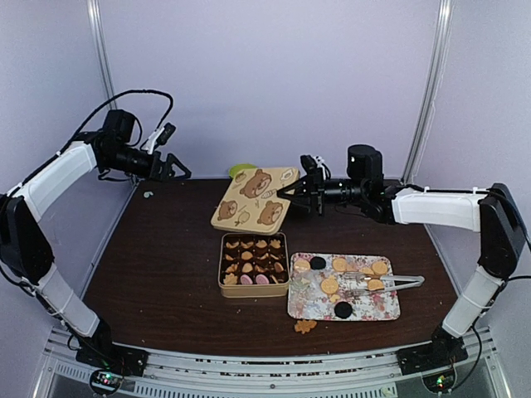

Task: Pack the cookies
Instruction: Place the box lid on the packing box.

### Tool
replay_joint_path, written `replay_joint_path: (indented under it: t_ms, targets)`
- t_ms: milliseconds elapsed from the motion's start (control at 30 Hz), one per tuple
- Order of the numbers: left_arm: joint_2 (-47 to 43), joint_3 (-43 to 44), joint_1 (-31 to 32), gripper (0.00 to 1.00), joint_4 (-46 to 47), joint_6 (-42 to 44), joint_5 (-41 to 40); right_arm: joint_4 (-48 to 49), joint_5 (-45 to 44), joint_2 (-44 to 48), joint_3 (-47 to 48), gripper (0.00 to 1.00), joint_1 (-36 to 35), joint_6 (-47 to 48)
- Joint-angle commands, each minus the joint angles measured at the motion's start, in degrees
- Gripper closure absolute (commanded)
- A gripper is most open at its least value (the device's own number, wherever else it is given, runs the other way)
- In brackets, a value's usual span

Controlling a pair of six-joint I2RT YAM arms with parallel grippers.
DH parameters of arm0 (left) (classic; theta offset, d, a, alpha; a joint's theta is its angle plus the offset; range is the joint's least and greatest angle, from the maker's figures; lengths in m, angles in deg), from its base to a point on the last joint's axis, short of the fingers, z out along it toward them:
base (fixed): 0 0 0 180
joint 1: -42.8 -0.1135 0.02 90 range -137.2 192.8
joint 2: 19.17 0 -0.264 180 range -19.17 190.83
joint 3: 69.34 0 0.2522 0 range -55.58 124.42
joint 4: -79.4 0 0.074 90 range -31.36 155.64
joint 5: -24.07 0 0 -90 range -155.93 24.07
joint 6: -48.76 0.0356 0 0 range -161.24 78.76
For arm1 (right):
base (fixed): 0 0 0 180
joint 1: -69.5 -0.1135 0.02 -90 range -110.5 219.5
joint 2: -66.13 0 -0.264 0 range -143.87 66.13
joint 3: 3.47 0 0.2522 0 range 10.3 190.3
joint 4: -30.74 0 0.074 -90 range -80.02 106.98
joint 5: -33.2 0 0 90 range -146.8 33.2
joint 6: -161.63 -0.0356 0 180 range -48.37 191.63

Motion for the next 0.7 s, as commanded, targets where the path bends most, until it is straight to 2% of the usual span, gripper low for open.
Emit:
replay_joint_path:
  t_ms: [0,200,367,533,667]
  targets:
    - [-2.7,-6.1,0.1,0.02,-3.4,9.4,-4.1,9.2,2.0,-0.5,-3.8,1.00,-0.9,-4.5]
    - [-1.8,-10.4,0.7,0.02,-1.6,11.8,-4.1,13.1,2.5,-5.4,-4.0,1.00,-3.0,-6.2]
    - [0.9,-11.6,4.2,0.02,-1.6,14.1,-4.4,14.0,2.5,-7.7,-5.9,1.00,-3.3,-5.8]
    - [3.2,-12.3,7.8,0.02,-1.0,15.9,-6.3,2.8,1.0,-8.3,-5.5,0.99,-3.4,3.0]
    - [4.3,-12.3,9.7,0.02,-0.7,16.6,-7.8,-2.1,0.2,-8.6,-5.8,0.92,-3.4,7.3]
